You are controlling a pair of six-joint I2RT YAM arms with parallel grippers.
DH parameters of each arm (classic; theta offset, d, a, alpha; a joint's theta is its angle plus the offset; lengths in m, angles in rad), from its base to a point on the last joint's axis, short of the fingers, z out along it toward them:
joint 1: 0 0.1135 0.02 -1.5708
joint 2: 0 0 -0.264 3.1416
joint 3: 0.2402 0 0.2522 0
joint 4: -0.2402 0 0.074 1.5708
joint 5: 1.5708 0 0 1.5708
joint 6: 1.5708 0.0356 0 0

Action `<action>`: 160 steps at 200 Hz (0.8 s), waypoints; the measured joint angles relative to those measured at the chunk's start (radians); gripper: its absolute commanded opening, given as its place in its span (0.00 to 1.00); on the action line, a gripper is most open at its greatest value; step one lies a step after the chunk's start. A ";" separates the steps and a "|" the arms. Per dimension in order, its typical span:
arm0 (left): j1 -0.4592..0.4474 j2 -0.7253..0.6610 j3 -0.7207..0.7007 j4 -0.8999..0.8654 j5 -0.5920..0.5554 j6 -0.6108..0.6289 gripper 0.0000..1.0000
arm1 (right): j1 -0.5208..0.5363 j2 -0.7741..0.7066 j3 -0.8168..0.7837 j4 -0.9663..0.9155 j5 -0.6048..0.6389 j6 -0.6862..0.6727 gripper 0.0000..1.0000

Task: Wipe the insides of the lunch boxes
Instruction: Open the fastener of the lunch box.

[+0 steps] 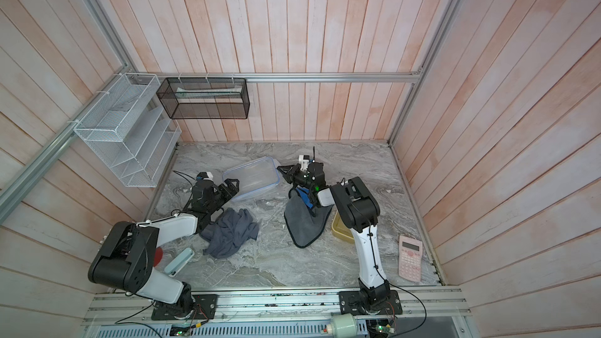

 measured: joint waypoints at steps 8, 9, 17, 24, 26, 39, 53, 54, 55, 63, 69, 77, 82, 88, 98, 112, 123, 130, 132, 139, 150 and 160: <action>-0.004 0.006 0.002 -0.005 -0.003 0.001 0.95 | 0.003 0.000 0.000 -0.006 0.000 -0.005 0.15; -0.005 0.007 0.003 -0.006 -0.003 0.001 0.95 | 0.003 0.000 0.000 -0.006 0.000 -0.006 0.16; -0.005 0.008 0.003 -0.015 -0.001 0.001 0.95 | 0.004 0.000 0.000 -0.010 -0.002 -0.010 0.20; -0.006 0.008 0.003 -0.023 0.000 0.002 0.96 | 0.005 0.000 0.000 -0.013 -0.004 -0.014 0.25; -0.006 0.008 0.003 -0.024 -0.001 0.002 0.96 | 0.005 0.000 -0.001 -0.015 -0.005 -0.017 0.27; -0.008 0.008 0.006 -0.028 0.001 0.003 0.96 | 0.006 -0.002 -0.008 -0.026 -0.006 -0.022 0.37; -0.007 0.008 0.011 -0.034 0.002 0.014 0.97 | 0.007 -0.006 -0.022 -0.036 -0.006 -0.034 0.44; -0.007 0.008 0.012 -0.034 0.002 0.015 0.97 | 0.007 -0.007 -0.023 -0.037 -0.006 -0.039 0.44; -0.007 0.008 0.012 -0.034 0.002 0.017 0.97 | 0.007 -0.007 -0.024 -0.038 -0.007 -0.041 0.44; -0.006 0.008 0.016 -0.037 0.005 0.025 0.97 | 0.006 -0.010 -0.032 -0.047 -0.008 -0.051 0.45; -0.005 0.008 0.020 -0.040 0.010 0.033 0.98 | 0.006 -0.015 -0.039 -0.057 -0.007 -0.061 0.45; 0.000 0.008 0.029 -0.044 0.025 0.048 0.98 | 0.006 -0.029 -0.053 -0.070 -0.006 -0.074 0.45; 0.005 0.008 0.033 -0.044 0.034 0.055 0.98 | 0.006 -0.036 -0.060 -0.075 -0.006 -0.079 0.45; 0.011 0.010 0.042 -0.044 0.048 0.065 0.98 | 0.006 -0.048 -0.073 -0.082 -0.006 -0.085 0.45; 0.026 0.018 0.061 -0.044 0.076 0.082 0.98 | 0.006 -0.070 -0.098 -0.089 -0.005 -0.095 0.46; 0.049 0.051 0.109 -0.044 0.126 0.114 0.98 | 0.007 -0.102 -0.136 -0.107 0.000 -0.110 0.55; 0.061 0.083 0.154 -0.053 0.163 0.142 0.98 | 0.008 -0.139 -0.178 -0.128 0.018 -0.118 0.61; 0.063 0.098 0.175 -0.055 0.182 0.156 0.98 | 0.011 -0.167 -0.207 -0.142 0.029 -0.124 0.63; 0.065 0.102 0.182 -0.055 0.189 0.161 0.98 | 0.011 -0.172 -0.212 -0.146 0.032 -0.126 0.63; 0.066 0.111 0.196 -0.057 0.206 0.172 0.98 | 0.012 -0.202 -0.241 -0.166 0.051 -0.135 0.66; 0.071 0.114 0.207 -0.060 0.230 0.187 0.98 | 0.012 -0.242 -0.267 -0.199 0.073 -0.147 0.70; 0.075 0.114 0.208 -0.060 0.244 0.196 0.98 | 0.009 -0.268 -0.274 -0.230 0.093 -0.161 0.74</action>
